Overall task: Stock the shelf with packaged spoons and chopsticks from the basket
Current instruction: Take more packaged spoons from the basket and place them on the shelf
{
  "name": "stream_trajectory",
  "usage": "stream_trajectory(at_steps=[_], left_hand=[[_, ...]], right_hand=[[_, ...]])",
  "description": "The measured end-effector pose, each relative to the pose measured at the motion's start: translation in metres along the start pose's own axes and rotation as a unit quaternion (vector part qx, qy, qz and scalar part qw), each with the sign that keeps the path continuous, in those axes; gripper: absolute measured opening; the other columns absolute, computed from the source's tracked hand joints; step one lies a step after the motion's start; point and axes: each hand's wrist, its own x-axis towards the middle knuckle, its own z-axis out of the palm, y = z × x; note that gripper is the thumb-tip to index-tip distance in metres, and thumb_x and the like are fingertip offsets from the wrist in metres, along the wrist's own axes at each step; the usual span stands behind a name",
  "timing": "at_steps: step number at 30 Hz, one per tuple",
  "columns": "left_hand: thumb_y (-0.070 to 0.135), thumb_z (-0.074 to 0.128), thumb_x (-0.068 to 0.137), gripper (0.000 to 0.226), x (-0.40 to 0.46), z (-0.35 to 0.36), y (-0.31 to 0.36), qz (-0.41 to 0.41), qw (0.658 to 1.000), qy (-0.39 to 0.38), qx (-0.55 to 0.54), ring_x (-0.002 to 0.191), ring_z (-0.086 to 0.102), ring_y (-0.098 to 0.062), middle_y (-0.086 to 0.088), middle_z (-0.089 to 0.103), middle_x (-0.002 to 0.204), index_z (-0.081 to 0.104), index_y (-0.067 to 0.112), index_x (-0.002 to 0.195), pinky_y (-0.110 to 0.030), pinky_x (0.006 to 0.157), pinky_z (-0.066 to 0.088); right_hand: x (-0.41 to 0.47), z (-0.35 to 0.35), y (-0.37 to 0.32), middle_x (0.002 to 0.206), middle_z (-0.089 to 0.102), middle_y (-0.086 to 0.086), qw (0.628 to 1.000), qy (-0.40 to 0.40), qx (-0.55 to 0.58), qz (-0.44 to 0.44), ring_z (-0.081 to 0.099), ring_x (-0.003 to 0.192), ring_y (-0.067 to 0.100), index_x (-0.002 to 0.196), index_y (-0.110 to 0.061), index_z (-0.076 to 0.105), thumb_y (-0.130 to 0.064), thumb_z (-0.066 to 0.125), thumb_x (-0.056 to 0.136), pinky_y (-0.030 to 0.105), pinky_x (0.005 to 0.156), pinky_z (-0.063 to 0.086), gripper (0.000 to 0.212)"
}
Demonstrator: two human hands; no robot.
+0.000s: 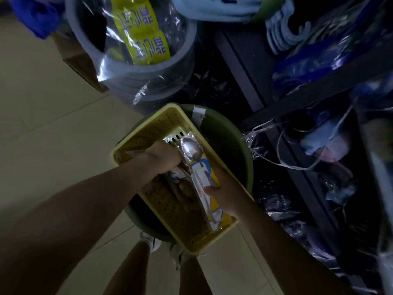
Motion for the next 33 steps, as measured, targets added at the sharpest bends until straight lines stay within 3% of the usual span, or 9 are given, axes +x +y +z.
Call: stream_trajectory(at_steps=[3,7,9,11,13,18,20,24,33], left_hand=[[0.015,0.046,0.090,0.021,-0.051,-0.029,-0.010,-0.025,0.999,0.038,-0.024,0.103,0.062,-0.028,-0.008,0.065,0.112,0.062,0.011,0.104,-0.032,0.074,0.047],[0.040,0.044,0.089,0.036,-0.129,-0.072,-0.033,-0.065,0.982,0.102,-0.143,0.108,0.059,-0.027,-0.009,0.065,0.112,0.061,0.020,0.113,-0.031,0.082,0.047],[0.059,0.034,0.073,0.059,-0.169,-0.092,-0.040,-0.038,0.962,0.151,-0.225,0.095,0.063,-0.025,-0.010,0.069,0.098,0.067,0.016,0.099,-0.029,0.074,0.045],[0.067,0.030,0.057,0.060,-0.212,-0.113,-0.043,-0.016,0.922,0.187,-0.339,0.067,0.062,-0.005,0.001,0.067,0.069,0.066,0.020,0.069,-0.024,0.062,0.042],[0.064,0.052,0.060,0.039,-0.253,-0.139,-0.046,-0.005,0.875,0.216,-0.432,0.051,0.051,0.002,0.011,0.054,0.048,0.051,0.028,0.047,-0.013,0.049,0.033],[0.040,0.074,0.069,0.031,-0.335,-0.220,-0.036,0.051,0.761,0.282,-0.582,0.048,0.042,0.001,0.010,0.050,0.050,0.065,0.012,0.063,-0.017,0.046,0.031],[0.022,0.070,0.077,0.019,-0.361,-0.258,-0.026,0.099,0.738,0.292,-0.600,0.049,0.045,0.002,0.011,0.054,0.051,0.066,0.013,0.061,-0.013,0.045,0.033],[-0.001,0.059,0.082,0.041,-0.394,-0.316,0.008,0.186,0.678,0.293,-0.648,0.038,0.044,0.004,0.012,0.056,0.041,0.067,0.023,0.050,-0.010,0.038,0.033],[0.011,0.055,0.087,0.014,-0.414,-0.418,0.116,0.275,0.602,0.236,-0.711,0.029,0.045,-0.006,-0.001,0.057,0.043,0.060,0.004,0.075,-0.010,0.032,0.035]], right_hand=[[-0.035,-0.012,-0.018,0.139,0.047,0.006,0.998,0.011,0.063,-0.025,0.043,0.128,0.021,0.136,-0.016,0.040,-0.014,0.054,0.090,0.030,0.102,0.035,0.048],[-0.085,-0.043,-0.052,0.135,0.051,0.011,0.992,-0.004,0.108,-0.072,0.049,0.124,0.028,0.134,-0.011,0.043,-0.008,0.052,0.091,0.042,0.103,0.041,0.043],[-0.115,-0.065,-0.069,0.140,0.045,0.009,0.989,0.007,0.131,-0.075,0.046,0.127,0.025,0.142,-0.011,0.034,-0.010,0.052,0.093,0.042,0.104,0.041,0.052],[-0.148,-0.087,-0.087,0.133,0.046,0.006,0.984,0.036,0.151,-0.090,0.047,0.121,0.020,0.145,-0.014,0.030,-0.012,0.051,0.094,0.034,0.099,0.040,0.055],[-0.185,-0.109,-0.104,0.126,0.055,0.003,0.974,0.081,0.167,-0.127,0.054,0.112,0.018,0.133,-0.022,0.044,-0.007,0.050,0.094,0.033,0.096,0.042,0.042],[-0.285,-0.149,-0.147,0.086,0.067,-0.032,0.943,0.179,0.202,-0.195,0.060,0.080,-0.012,0.102,-0.041,0.052,-0.006,0.057,0.088,0.022,0.077,0.047,0.038],[-0.328,-0.163,-0.165,0.084,0.070,-0.028,0.914,0.223,0.245,-0.234,0.063,0.077,-0.011,0.104,-0.037,0.055,-0.006,0.059,0.082,0.012,0.069,0.049,0.038],[-0.407,-0.183,-0.188,0.074,0.072,-0.011,0.843,0.290,0.333,-0.308,0.064,0.063,0.001,0.098,-0.021,0.060,-0.002,0.055,0.071,0.014,0.056,0.050,0.033],[-0.535,-0.235,-0.161,0.079,0.063,0.010,0.639,0.556,0.452,-0.280,0.061,0.066,0.024,0.097,-0.009,0.056,0.000,0.053,0.089,0.036,0.064,0.056,0.012]])
